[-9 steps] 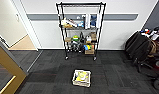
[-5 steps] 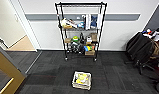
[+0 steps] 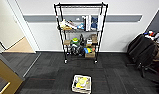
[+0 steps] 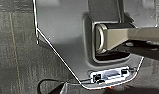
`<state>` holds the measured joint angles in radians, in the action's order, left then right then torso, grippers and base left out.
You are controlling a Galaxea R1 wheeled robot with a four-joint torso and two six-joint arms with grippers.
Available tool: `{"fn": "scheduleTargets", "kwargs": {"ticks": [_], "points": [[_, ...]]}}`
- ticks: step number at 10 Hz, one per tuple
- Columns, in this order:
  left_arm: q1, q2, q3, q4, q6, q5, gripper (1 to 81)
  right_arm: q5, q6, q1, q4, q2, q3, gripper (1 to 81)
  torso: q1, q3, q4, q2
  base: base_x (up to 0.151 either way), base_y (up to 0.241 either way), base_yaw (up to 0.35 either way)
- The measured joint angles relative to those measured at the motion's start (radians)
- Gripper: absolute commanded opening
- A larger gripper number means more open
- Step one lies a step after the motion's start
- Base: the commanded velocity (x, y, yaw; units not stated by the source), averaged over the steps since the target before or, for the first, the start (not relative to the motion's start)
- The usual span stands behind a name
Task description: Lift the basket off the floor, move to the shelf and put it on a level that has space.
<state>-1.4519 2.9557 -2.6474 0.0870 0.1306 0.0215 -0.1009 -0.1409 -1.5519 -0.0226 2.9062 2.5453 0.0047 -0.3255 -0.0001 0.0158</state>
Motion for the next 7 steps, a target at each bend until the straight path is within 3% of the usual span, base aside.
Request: {"fn": "scheduleTargets", "kwargs": {"ticks": [7], "points": [[0.006, 0.003, 0.000, 0.001, 0.000, -0.003, 81.1, 0.000, 0.000, 0.013, 0.000, 0.012, 0.032, 81.1, 0.000, 0.000, 0.000, 0.000, 0.152, 0.000, 0.000]]}}
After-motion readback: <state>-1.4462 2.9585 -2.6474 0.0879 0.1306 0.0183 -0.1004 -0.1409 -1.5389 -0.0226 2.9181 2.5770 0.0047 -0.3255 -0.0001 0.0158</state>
